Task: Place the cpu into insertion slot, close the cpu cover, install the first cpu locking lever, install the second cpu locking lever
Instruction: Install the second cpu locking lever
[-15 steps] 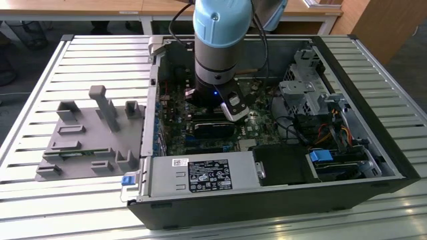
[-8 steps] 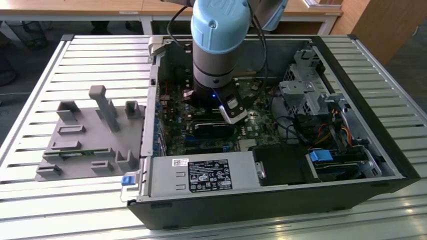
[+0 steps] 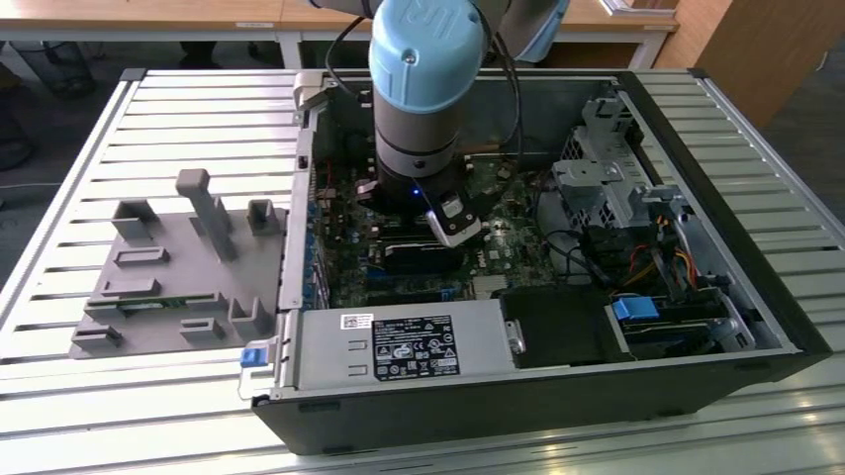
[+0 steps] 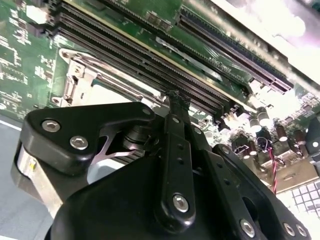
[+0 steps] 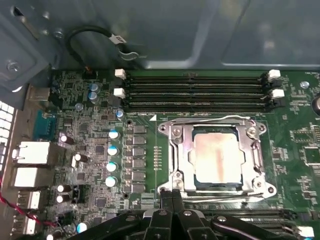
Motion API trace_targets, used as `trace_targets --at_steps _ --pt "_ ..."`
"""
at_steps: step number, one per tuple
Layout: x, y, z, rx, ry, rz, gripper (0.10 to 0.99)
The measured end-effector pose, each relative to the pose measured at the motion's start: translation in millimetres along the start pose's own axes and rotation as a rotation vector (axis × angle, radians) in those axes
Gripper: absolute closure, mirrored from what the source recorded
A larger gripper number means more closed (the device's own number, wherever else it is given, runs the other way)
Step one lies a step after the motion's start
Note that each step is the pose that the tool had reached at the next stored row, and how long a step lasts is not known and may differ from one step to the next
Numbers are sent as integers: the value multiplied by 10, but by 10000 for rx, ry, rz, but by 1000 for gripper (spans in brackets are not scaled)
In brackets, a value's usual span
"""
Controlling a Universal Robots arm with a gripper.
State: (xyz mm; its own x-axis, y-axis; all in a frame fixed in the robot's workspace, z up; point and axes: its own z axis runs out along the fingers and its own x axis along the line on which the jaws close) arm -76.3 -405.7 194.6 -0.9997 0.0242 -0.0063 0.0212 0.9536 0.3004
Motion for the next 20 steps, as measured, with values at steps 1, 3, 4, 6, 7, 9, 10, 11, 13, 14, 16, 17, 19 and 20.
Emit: trace_targets --at_steps 1,3,4,6,7,9,10,11,13,14,16,17,19,20 --pt "8 8 7 -3 -1 0 980" --pt "21 26 21 -10 0 1 980" --pt "27 35 29 -14 0 1 980" --pt "36 50 44 -23 0 1 980" --pt "40 55 52 -30 -1 1 980" --pt "44 65 66 -42 -1 1 980" --pt "46 68 73 -50 0 0 980" --pt "48 68 80 -56 -1 1 980" --pt "50 67 83 -54 2 0 980" --pt "51 67 83 -54 1 1 980" --pt "52 68 82 -56 1 0 980" --pt "53 69 77 -56 0 0 980" --pt "53 76 60 -64 -3 0 980" --pt "54 80 46 -60 -1 1 980"
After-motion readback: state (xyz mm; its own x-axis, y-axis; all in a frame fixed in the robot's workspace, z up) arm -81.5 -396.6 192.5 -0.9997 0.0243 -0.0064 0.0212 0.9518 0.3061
